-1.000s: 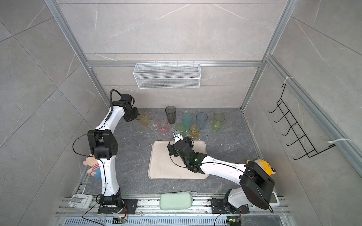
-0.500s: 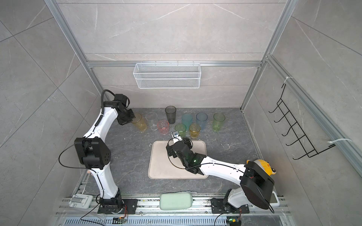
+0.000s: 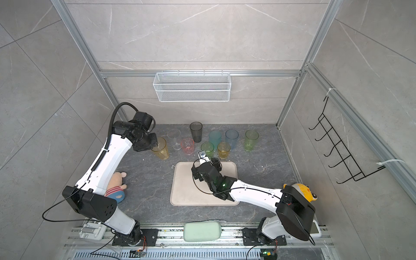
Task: Place the glasses into the tray
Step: Pick up the glass from the top-left of the table, then place the glass on the tray.
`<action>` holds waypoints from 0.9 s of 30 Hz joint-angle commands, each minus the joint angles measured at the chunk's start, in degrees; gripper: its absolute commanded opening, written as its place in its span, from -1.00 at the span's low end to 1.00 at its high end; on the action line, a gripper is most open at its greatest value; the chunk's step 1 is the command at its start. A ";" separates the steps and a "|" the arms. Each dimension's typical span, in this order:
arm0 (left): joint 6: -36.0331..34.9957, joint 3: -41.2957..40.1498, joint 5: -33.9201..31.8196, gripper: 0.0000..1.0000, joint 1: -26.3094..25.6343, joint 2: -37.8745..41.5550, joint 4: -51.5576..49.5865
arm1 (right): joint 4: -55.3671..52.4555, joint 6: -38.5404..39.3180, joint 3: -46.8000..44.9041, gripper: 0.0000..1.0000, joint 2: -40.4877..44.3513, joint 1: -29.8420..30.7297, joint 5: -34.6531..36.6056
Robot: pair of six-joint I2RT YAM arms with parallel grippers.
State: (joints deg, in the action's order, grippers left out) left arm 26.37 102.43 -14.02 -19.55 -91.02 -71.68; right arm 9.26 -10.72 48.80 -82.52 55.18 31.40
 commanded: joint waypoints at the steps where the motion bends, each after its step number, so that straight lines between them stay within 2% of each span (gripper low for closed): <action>1: -0.65 -1.74 -1.88 -1.00 -3.65 2.52 -1.62 | -2.40 -0.78 2.02 0.95 0.82 0.37 2.99; 6: 0.99 -5.17 -2.10 -1.00 -7.96 3.33 -0.21 | -1.98 -0.66 1.64 0.95 1.13 0.28 5.55; 10: 2.82 -9.36 -0.34 -1.00 -9.22 4.42 3.65 | -1.88 -1.83 1.17 0.99 1.39 0.07 6.05; 15: 4.44 -14.15 1.42 -1.00 -9.36 4.87 9.04 | -1.57 -2.44 0.33 0.99 2.34 -1.04 3.82; 27: 6.14 -14.31 4.19 -1.00 -9.31 -1.74 13.40 | -3.05 -6.48 -0.52 0.99 3.13 -5.13 0.21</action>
State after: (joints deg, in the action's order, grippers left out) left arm 31.14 86.65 -11.29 -28.77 -91.24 -60.55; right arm 7.42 -14.98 48.82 -80.73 50.78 32.71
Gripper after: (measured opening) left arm 0.068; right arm 0.995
